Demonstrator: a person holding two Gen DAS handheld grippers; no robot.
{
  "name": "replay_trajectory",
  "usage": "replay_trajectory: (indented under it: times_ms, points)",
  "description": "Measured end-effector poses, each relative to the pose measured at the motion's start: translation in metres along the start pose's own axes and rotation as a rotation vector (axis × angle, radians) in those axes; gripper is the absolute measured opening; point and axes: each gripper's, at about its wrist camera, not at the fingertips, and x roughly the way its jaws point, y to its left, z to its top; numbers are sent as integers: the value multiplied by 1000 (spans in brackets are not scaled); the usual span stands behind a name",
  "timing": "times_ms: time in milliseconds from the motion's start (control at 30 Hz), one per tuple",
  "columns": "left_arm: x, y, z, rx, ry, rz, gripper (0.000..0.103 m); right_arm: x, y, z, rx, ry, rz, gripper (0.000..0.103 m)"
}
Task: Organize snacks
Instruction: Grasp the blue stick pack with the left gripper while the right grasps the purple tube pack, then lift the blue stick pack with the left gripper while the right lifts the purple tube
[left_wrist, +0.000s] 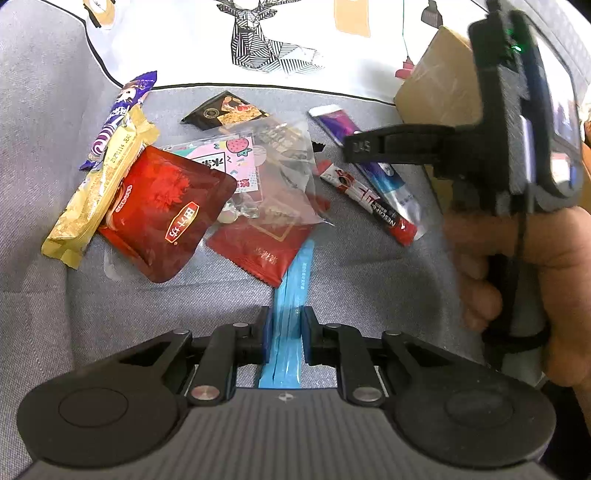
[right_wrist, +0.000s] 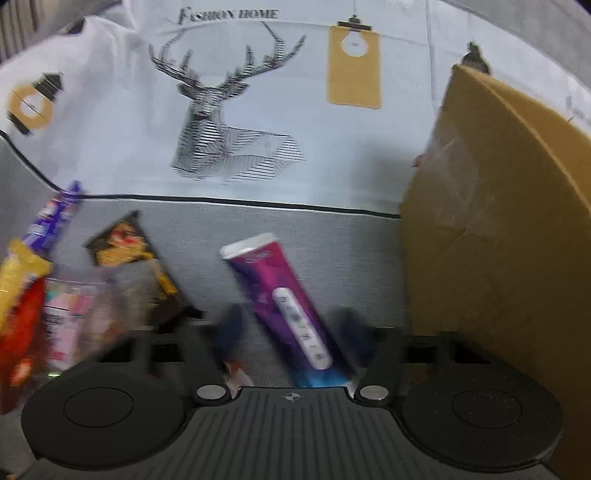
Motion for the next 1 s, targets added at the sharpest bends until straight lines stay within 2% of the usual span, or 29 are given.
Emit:
replay_trajectory:
  times_ms: [67,100,233,433,567,667,767,867,1000]
  points:
    - [-1,-1,0,0,2,-2,18,-2,0,-1,-10,-7,-7,22]
    - [0,-1,0,1,3,-3,18,-6,-1,-2,-10,-15,-3,19]
    - [1,-5,-1,9,6,-10,18,-30,-6,-1,9,-53,56,18]
    - [-4,-5,-5,-10,-4,-28,18,-96,-16,-6,-4,-116,137,18]
    - [-7,-2,-6,-23,-10,-37,18,-147,-26,-31,27,-109,195,18]
    - [-9,0,-7,-27,-7,-35,18,-167,-25,-58,40,-85,231,18]
    - [-8,5,-7,-42,-3,-41,18,-167,-20,-83,33,-17,254,18]
    - [-7,8,-7,-52,4,-44,18,-150,-13,-94,12,56,257,19]
    - [-4,6,-6,-45,16,-27,19,-132,-3,-104,-51,94,266,22]
